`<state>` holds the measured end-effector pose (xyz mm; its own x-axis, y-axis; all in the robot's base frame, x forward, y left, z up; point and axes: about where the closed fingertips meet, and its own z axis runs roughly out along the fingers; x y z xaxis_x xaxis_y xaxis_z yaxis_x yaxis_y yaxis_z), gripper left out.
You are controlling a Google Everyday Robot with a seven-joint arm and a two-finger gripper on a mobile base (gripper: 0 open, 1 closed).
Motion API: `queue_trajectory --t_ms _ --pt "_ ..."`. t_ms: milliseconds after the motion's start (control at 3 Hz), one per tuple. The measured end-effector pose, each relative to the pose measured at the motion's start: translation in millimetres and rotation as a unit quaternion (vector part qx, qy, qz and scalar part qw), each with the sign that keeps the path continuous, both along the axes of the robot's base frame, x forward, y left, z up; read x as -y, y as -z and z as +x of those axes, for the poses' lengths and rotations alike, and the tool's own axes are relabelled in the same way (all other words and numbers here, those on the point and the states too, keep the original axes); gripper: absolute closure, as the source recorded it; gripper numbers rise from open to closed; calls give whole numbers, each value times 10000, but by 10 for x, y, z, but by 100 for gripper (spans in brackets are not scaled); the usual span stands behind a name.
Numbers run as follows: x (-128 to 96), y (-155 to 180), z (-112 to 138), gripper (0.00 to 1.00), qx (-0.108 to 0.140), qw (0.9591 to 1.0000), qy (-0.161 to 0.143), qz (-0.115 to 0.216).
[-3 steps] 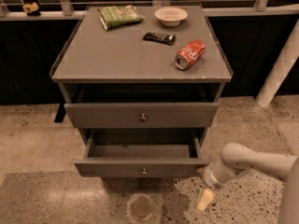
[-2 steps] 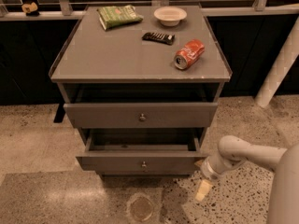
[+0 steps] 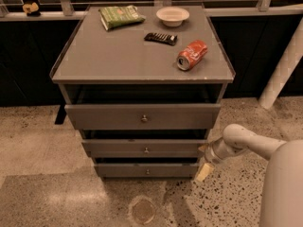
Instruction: Close middle drawer
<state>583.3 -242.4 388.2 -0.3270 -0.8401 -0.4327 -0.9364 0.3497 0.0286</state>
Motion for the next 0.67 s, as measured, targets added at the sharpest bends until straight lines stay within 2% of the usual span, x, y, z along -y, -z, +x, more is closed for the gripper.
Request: queue_trajectory --t_ms 333,667 --pt "24 -82 250 0 215 9997 125 42" --pt "24 -82 250 0 215 9997 125 42"
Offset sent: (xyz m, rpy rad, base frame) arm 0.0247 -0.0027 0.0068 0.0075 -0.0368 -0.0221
